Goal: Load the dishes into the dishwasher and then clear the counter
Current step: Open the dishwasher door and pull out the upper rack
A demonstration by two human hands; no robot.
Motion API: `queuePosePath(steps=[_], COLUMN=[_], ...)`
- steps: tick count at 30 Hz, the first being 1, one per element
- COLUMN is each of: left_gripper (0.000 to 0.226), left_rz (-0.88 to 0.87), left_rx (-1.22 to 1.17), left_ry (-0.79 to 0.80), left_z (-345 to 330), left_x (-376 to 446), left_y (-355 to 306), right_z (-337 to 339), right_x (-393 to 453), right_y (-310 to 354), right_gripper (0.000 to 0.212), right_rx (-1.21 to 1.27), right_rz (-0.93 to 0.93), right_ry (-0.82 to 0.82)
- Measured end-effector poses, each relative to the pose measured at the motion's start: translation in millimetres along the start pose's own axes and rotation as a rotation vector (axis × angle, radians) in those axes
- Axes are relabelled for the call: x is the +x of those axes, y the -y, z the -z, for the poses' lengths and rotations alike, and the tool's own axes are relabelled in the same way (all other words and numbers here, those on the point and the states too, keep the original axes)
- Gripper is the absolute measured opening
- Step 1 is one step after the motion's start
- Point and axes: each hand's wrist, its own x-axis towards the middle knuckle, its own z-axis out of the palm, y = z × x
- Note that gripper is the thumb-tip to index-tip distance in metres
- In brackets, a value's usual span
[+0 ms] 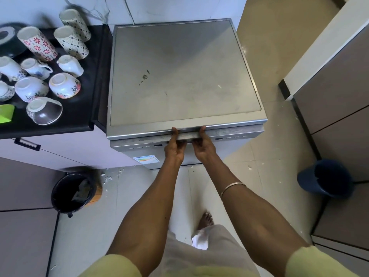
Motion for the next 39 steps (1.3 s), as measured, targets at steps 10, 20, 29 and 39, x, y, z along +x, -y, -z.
queuePosePath(steps=[10, 20, 29, 39], left_gripper=[0.062, 0.090, 0.052, 0.051], left_rz=[0.020, -0.809, -0.830, -0.912], left_rx=[0.031, 1.369, 1.765, 1.874], left_ry=[-0.171, -0.605, -0.271, -0.136], left_z=[18, 41, 93, 171], left_x=[-25, -46, -42, -80], left_y=[22, 26, 33, 72], right_z=[28, 48, 97, 172], right_x=[-30, -52, -49, -88], right_y=[-12, -1, 14, -17], right_gripper=[0.057, 0.076, 0.051, 0.056], right_rx=[-0.213, -1.570, -2.023, -1.985], right_rz=[0.014, 0.851, 0.830, 0.811], right_ry=[-0.135, -0.401, -0.010, 0.070])
